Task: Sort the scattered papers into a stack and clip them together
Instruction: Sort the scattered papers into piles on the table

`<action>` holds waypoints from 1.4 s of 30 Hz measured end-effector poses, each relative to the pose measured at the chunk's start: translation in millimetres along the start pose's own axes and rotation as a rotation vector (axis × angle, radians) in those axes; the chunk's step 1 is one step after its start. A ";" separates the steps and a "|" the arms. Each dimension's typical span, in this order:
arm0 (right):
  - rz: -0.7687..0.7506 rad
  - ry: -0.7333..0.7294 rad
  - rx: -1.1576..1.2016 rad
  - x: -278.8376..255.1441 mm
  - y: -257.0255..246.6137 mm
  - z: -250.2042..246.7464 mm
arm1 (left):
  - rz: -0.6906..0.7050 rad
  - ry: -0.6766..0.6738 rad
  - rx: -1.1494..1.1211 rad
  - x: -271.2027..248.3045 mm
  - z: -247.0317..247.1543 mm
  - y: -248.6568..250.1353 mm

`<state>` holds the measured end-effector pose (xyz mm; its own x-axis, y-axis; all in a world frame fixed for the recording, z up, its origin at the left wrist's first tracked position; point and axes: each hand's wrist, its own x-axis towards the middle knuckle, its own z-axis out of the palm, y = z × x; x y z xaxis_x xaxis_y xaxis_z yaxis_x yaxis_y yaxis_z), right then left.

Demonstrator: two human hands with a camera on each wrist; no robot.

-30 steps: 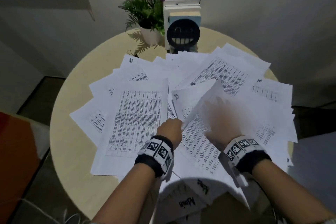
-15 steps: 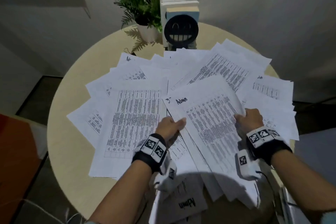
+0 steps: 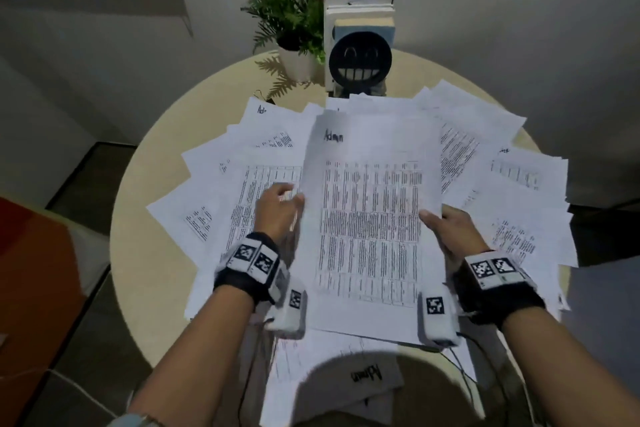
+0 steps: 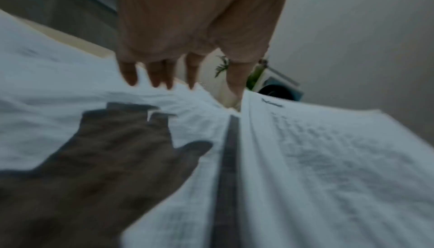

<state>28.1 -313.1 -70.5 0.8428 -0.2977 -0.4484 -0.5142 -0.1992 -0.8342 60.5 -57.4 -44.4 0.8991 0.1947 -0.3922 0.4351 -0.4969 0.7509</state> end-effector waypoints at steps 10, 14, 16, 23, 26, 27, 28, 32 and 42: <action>0.031 0.055 -0.061 -33.1 -8.5 139.5 | -0.133 -0.053 0.293 4.6 -28.7 -84.8; -0.058 0.054 -0.217 -30.7 -22.6 146.4 | -0.157 0.037 0.077 11.6 -28.2 -94.1; -0.097 0.137 -0.394 -23.5 -28.4 131.9 | -0.290 0.206 0.103 19.5 -43.0 -102.3; 0.067 0.291 -0.582 -14.8 -16.7 89.0 | -0.430 0.304 -0.147 31.6 -66.1 -116.8; 0.062 0.165 -0.522 -26.9 -9.4 105.7 | -0.352 0.211 -0.245 40.6 -54.3 -115.0; 0.052 0.130 -0.511 -32.2 -7.3 113.1 | -0.359 0.184 -0.251 40.7 -52.9 -113.6; 0.046 0.106 -0.511 -37.0 -4.8 119.7 | -0.367 0.163 -0.251 40.7 -52.3 -112.7; 0.012 0.234 -0.497 -42.1 7.7 121.9 | -0.372 0.226 -0.228 46.7 -63.6 -111.2; 0.127 0.202 -0.290 -55.2 17.5 123.9 | 0.230 0.496 -0.089 53.5 -138.6 -35.3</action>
<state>-7.7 -184.5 -100.2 0.7360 -0.5094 -0.4459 -0.6606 -0.3962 -0.6377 100.0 87.7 -18.2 0.8770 0.4755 0.0688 0.2076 -0.5042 0.8383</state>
